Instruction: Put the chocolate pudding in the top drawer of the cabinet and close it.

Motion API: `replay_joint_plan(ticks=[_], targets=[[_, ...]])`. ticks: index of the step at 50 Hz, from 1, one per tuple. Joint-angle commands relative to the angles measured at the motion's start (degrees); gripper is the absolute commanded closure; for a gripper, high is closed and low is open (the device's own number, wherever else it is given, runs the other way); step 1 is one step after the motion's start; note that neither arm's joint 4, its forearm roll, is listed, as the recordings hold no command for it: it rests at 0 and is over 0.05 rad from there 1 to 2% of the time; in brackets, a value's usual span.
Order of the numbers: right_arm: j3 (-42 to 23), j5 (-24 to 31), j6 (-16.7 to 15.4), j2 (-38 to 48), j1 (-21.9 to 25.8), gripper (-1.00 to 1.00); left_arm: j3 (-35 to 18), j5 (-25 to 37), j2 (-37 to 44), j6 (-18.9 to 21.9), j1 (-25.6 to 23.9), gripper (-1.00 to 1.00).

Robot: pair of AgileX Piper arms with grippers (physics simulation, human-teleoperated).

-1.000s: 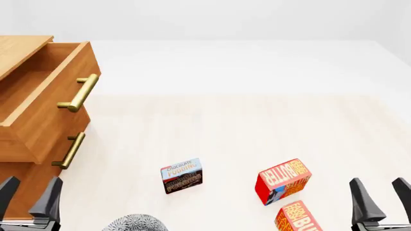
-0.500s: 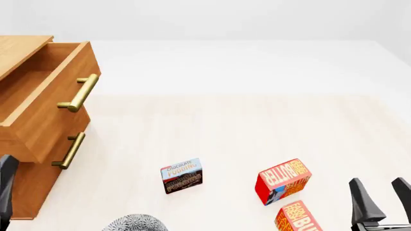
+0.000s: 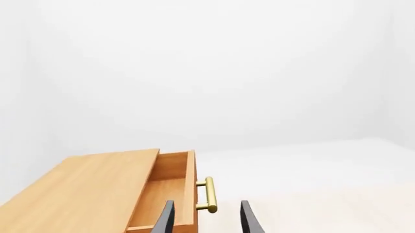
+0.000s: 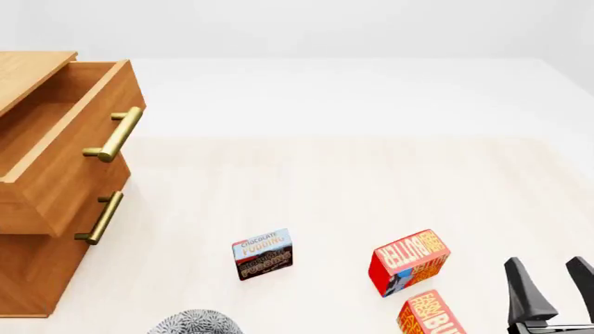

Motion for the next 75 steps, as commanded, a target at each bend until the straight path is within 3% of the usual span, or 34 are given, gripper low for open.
replay_joint_plan(ticks=[1, 20, 28, 48, 55, 60, 68, 71, 75], targets=[[0.03, -0.02, 0.04, 0.10, -0.36, -1.00, -6.20, 0.46, 4.57, -1.05, 1.17, -1.00], [0.03, -0.03, 0.02, 0.10, -0.37, -1.00, -15.79, 4.97, 13.28, -1.23, 2.18, -1.00], [0.03, -0.04, 0.03, 0.09, -0.37, -1.00, -18.08, 6.57, 18.76, -4.09, 2.59, -1.00], [0.03, -0.03, 0.02, 0.09, -0.38, -1.00, -29.56, 17.99, 29.18, -6.02, 5.50, -1.00], [0.03, -0.03, 0.02, 0.09, -0.38, -1.00, -29.63, 19.83, 31.74, -4.26, 6.06, -1.00], [0.03, -0.04, 0.03, 0.09, -0.37, -1.00, -31.68, 21.82, 33.88, -7.35, 4.70, -1.00], [0.03, -0.03, 0.01, 0.09, -0.37, -1.00, -32.27, 23.38, 37.41, -4.93, 5.43, -1.00], [0.03, -0.03, 0.03, 0.09, -0.37, -1.00, -32.39, 23.10, 38.14, -7.10, 4.61, -1.00], [0.03, -0.05, 0.04, 0.08, -0.37, -1.00, -31.40, 22.43, 38.90, -6.84, 4.72, -1.00]])
